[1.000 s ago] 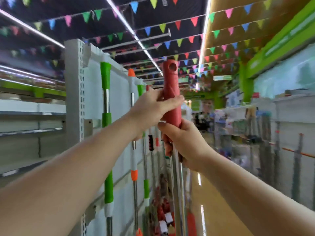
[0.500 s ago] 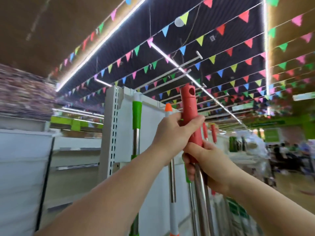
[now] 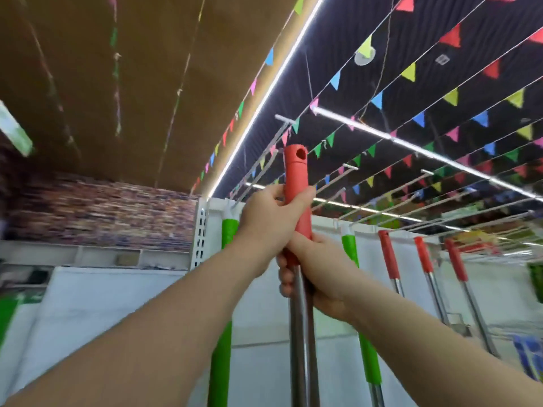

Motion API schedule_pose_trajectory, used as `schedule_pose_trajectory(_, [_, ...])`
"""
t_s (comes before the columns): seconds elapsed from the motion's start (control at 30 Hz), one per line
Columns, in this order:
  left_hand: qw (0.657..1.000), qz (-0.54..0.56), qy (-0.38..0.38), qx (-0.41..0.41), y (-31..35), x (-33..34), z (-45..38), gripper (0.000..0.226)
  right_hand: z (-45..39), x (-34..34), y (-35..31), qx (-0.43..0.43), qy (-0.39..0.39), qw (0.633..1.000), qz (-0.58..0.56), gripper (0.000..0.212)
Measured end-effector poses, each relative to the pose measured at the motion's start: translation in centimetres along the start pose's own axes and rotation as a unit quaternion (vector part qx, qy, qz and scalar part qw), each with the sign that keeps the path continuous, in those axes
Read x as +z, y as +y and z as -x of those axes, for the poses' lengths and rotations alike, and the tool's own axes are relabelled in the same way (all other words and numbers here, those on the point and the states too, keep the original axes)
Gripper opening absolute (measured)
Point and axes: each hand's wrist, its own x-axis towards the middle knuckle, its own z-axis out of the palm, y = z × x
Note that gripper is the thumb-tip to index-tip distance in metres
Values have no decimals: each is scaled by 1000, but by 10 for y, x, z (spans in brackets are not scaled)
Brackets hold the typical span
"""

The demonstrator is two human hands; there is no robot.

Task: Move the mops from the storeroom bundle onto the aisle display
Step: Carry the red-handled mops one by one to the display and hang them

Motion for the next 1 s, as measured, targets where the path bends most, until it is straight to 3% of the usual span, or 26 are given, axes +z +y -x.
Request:
schedule_pose_trajectory(0.33, [989, -136, 65, 0, 10, -13, -22, 27, -26, 11, -8, -11, -74, 995, -58, 21])
schedule_pose_trajectory(0.57, [988, -146, 55, -9, 9, -8, -33, 34, -38, 5, -10, -17, -53, 997, -48, 19])
schedule_pose_trajectory(1.0, [984, -136, 34, -109, -54, -22, -47, 25, -79, 14, 44, 32, -76, 995, -54, 14])
